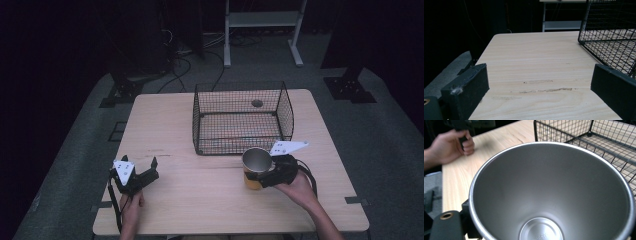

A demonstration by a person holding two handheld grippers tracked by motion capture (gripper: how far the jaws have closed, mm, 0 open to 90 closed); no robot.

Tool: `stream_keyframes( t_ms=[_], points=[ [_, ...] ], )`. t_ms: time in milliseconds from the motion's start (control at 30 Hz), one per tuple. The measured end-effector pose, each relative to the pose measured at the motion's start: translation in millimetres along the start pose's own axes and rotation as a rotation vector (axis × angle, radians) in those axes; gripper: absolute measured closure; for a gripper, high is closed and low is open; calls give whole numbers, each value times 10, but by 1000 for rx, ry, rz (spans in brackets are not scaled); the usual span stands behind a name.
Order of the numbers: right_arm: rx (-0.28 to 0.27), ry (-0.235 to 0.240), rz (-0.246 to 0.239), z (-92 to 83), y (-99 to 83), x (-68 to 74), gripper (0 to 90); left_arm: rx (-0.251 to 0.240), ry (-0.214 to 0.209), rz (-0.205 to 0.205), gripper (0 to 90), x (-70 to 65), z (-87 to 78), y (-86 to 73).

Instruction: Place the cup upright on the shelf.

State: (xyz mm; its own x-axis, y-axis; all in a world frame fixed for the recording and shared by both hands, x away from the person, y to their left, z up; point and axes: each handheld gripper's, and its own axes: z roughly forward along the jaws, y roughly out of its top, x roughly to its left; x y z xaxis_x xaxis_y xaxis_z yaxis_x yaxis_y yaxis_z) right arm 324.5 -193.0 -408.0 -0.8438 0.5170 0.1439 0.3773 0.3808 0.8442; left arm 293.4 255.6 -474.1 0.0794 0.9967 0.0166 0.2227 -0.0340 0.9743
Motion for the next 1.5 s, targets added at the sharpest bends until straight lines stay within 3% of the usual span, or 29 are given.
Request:
stream_keyframes(
  t_ms=[567, 733, 1067, 1500],
  points=[
    [-2, 46, -29, -82, 539, -133, 133, 0, 0, -1, 8, 2, -1, 1],
    [4, 39, -47, -92, 637, -146, 133, 0, -1, 2, 8, -4, -1, 1],
    [-27, 62, -27, -140, 826, -254, 132, 1, -1, -2, 8, -2, 0, 2],
    [-6, 62, -32, -118, 1081, -369, 132, 1, -1, 1, 8, -5, 0, 1]
  ],
)
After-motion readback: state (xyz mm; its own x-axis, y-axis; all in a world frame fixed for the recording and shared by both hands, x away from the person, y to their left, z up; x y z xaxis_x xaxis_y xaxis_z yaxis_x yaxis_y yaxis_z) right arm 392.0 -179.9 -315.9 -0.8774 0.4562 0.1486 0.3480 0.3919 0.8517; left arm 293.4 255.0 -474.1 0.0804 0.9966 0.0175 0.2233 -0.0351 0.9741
